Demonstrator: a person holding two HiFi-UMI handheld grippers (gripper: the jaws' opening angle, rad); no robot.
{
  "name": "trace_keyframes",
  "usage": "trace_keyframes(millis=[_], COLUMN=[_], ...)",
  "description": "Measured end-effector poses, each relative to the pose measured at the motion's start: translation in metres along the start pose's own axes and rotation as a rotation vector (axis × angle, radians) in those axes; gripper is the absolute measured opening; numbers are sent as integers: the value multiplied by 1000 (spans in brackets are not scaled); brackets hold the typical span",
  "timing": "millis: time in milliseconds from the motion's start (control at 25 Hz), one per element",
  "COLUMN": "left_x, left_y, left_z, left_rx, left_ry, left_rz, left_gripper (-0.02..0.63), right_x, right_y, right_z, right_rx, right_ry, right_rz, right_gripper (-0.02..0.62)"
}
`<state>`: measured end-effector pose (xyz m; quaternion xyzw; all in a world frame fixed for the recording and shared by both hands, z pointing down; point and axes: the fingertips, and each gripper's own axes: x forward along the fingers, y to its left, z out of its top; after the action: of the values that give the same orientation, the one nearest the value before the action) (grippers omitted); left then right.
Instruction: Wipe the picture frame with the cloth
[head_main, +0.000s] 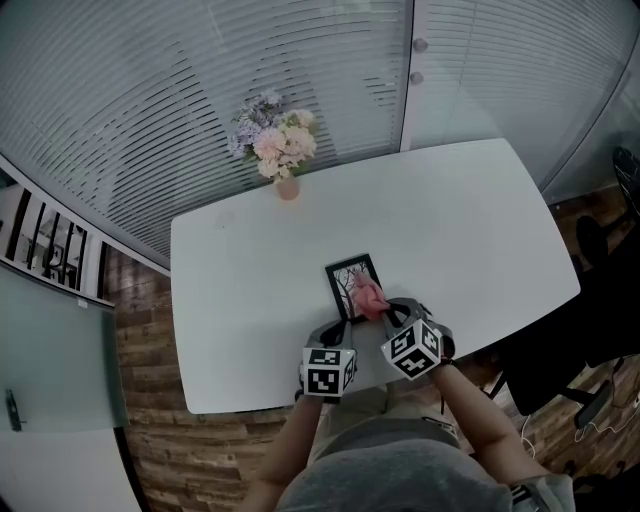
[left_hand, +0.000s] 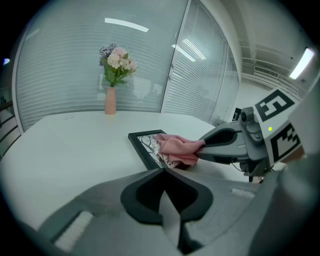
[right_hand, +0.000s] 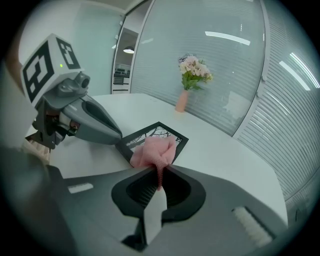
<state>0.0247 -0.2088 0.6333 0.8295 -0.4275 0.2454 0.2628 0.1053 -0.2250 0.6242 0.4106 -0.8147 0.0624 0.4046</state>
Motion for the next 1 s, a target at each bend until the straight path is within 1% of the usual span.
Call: trace_keyframes(millis=[200,320,480,800,1000], left_x=[-2,-13,-25,-51,-75], left_y=[1,1,-2,-15,-25], left_z=[2,8,12,3,-1], left_rx=[9,15,11,1,-18], left_ry=[-18,-56,-75,-92,-124], left_rz=[10,24,30,30,40], left_gripper=[2,2,2,2,2], right_x=[-3,-11,-25,-63,-89], right_y=[-1,1,4,16,28], right_z=[1,5,9,12,12], right_rx=[21,56,115,179,210], right_ry=[-17,-44,-84,-144,-195], right_rz=[-15,-21,-26,-48,-59], right_gripper=[17,17,16,16,17])
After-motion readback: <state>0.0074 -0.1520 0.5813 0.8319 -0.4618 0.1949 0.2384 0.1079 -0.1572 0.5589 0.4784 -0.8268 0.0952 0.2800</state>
